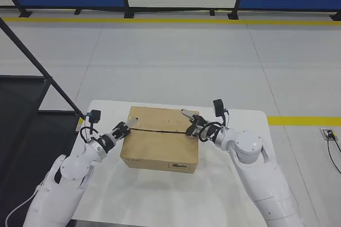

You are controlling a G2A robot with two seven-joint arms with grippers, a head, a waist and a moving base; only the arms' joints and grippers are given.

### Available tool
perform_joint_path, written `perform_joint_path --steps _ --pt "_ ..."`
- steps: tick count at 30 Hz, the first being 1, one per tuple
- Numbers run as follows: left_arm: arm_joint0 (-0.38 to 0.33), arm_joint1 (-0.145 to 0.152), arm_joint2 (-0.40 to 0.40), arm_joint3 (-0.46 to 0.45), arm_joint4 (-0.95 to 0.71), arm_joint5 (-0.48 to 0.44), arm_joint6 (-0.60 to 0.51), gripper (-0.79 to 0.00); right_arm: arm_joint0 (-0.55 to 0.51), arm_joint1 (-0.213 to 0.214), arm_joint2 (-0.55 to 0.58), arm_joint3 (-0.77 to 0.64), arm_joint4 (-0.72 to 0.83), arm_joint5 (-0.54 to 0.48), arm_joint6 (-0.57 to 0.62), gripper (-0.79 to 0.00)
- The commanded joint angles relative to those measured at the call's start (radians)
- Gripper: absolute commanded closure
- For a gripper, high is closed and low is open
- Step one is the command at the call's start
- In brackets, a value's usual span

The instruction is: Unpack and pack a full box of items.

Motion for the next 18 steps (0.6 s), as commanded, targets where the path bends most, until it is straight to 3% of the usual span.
perform_joint_path --steps 1,5,11,15,18 --pt "-0.004 -0.002 0.003 0.007 0.001 -0.003 -0.003 -0.785 -0.022 0.003 0.014 -0.026 0.009 -0.024 -0.024 -0.785" --pt "-0.009 -0.005 0.006 0.016 0.006 -0.007 -0.007 -0.785 -0.116 0.013 0.052 -0.134 -0.004 -0.066 -0.088 -0.785" --pt "-0.013 -0.009 0.008 0.024 0.013 -0.014 -0.013 -0.785 -0.347 0.034 0.14 -0.36 -0.032 -0.079 -0.192 -0.785" --pt "-0.012 -0.011 0.007 0.024 0.017 -0.017 -0.017 -0.785 -0.471 0.042 0.178 -0.443 -0.032 -0.045 -0.238 -0.785" --pt "-0.011 -0.012 0.004 0.022 0.021 -0.02 -0.019 -0.785 -0.506 0.044 0.175 -0.447 -0.029 0.018 -0.243 -0.785"
